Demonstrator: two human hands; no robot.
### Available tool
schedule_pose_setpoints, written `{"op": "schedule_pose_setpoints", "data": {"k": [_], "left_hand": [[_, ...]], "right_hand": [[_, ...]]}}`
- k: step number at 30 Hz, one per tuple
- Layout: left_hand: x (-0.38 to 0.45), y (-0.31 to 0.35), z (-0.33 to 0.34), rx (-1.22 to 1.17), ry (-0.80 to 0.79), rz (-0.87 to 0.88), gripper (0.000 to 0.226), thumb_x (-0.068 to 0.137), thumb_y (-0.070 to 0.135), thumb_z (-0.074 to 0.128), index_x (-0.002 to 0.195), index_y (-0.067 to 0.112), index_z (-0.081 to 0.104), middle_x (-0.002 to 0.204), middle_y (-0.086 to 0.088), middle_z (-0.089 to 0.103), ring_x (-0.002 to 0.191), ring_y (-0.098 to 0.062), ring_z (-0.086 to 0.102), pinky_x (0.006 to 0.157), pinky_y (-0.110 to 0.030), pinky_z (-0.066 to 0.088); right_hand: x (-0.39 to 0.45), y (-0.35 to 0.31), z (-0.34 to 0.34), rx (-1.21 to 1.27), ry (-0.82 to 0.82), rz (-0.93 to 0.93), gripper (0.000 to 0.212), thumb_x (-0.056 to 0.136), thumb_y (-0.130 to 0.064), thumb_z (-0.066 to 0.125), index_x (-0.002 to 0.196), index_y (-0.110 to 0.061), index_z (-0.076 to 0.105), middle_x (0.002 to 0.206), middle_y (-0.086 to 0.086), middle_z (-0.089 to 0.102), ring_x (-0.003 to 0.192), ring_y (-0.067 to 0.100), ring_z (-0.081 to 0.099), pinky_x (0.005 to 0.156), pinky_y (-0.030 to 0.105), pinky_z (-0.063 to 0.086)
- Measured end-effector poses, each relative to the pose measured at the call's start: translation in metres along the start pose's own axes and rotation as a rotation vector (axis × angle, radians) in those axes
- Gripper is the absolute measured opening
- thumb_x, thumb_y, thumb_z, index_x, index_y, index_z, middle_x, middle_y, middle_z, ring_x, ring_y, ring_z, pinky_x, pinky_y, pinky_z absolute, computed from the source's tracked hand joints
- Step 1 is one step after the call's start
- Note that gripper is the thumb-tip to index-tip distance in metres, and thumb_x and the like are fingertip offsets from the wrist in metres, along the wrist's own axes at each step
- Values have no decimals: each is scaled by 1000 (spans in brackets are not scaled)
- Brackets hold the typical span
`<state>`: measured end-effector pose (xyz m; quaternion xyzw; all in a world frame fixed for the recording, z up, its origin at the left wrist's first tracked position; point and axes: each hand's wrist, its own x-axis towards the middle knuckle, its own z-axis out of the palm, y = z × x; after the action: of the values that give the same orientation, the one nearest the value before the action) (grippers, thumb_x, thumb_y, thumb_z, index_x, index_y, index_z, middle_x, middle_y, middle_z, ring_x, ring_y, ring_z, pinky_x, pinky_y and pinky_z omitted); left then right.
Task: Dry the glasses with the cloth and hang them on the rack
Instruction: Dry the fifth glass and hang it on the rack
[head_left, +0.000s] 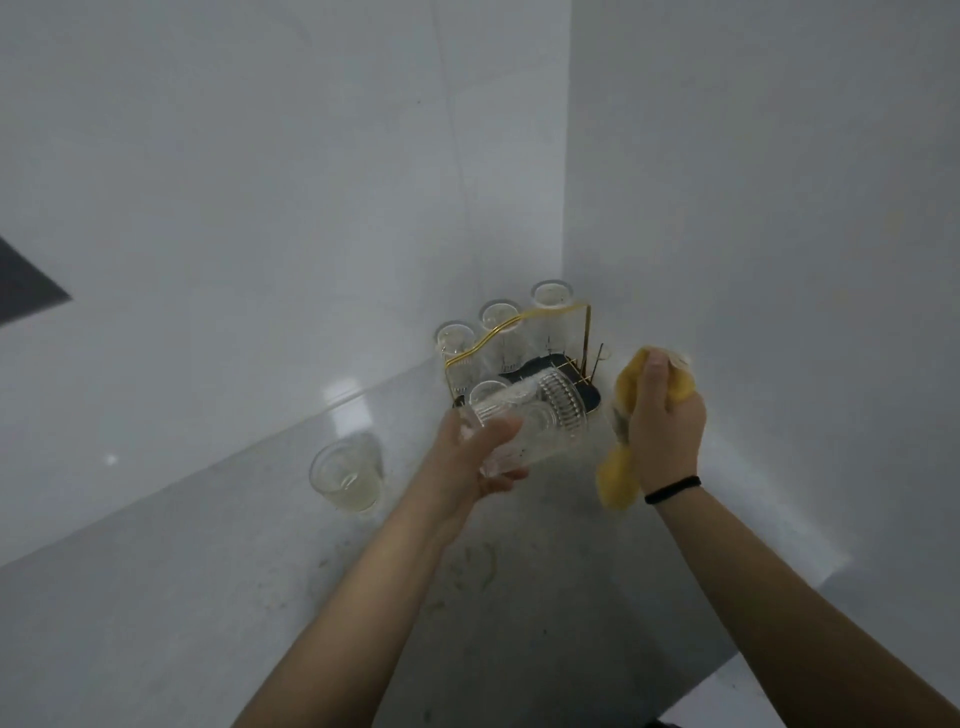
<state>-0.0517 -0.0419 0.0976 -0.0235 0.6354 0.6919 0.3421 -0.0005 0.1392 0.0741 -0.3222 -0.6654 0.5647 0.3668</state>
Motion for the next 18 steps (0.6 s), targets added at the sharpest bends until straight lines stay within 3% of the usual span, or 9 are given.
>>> {"op": "schedule_pose_setpoints", "data": {"k": [3, 5, 7, 13, 16, 18], "left_hand": [[24, 9, 8, 400, 147, 192, 60, 72, 38, 82, 120, 23, 48, 121, -8, 59, 85, -14, 64, 55, -19, 49], [45, 15, 18, 637, 223, 316, 66, 66, 44, 84, 119, 27, 48, 119, 3, 53, 97, -7, 57, 70, -24, 50], [61, 21, 27, 818, 275, 381, 77, 62, 51, 83, 126, 29, 46, 115, 11, 49, 95, -4, 53, 74, -25, 43], [112, 24, 58, 1249, 377, 470, 79, 65, 58, 78, 130, 29, 44, 133, 5, 54, 108, -18, 61, 70, -29, 42], [128, 21, 66, 1371, 359, 436, 76, 68, 59, 75, 132, 30, 46, 133, 3, 54, 106, -22, 62, 71, -32, 48], [137, 18, 70, 1423, 335, 411, 76, 69, 58, 75, 132, 29, 46, 131, 2, 55, 103, -22, 63, 69, -32, 49]], "right_hand": [[16, 14, -3, 4, -43, 65, 50, 94, -44, 39, 52, -17, 36, 47, 11, 39, 44, 25, 44, 43, 36, 38], [26, 21, -1, -14, -54, 90, 49, 94, -45, 40, 51, -22, 39, 43, 0, 39, 41, 17, 44, 42, 25, 37], [27, 23, 3, 25, -109, 124, 49, 93, -47, 40, 50, -23, 41, 42, -1, 40, 40, 19, 44, 43, 24, 37], [47, 27, 1, 43, -214, 117, 50, 95, -42, 38, 50, -22, 37, 40, -3, 36, 35, 15, 37, 39, 19, 31], [55, 29, 0, 1, -225, 71, 46, 97, -36, 37, 52, -23, 37, 40, -9, 35, 36, 5, 36, 37, 17, 30], [60, 30, 0, -6, -249, 45, 45, 97, -33, 36, 54, -21, 37, 45, -2, 36, 39, 10, 37, 40, 20, 31]]}}
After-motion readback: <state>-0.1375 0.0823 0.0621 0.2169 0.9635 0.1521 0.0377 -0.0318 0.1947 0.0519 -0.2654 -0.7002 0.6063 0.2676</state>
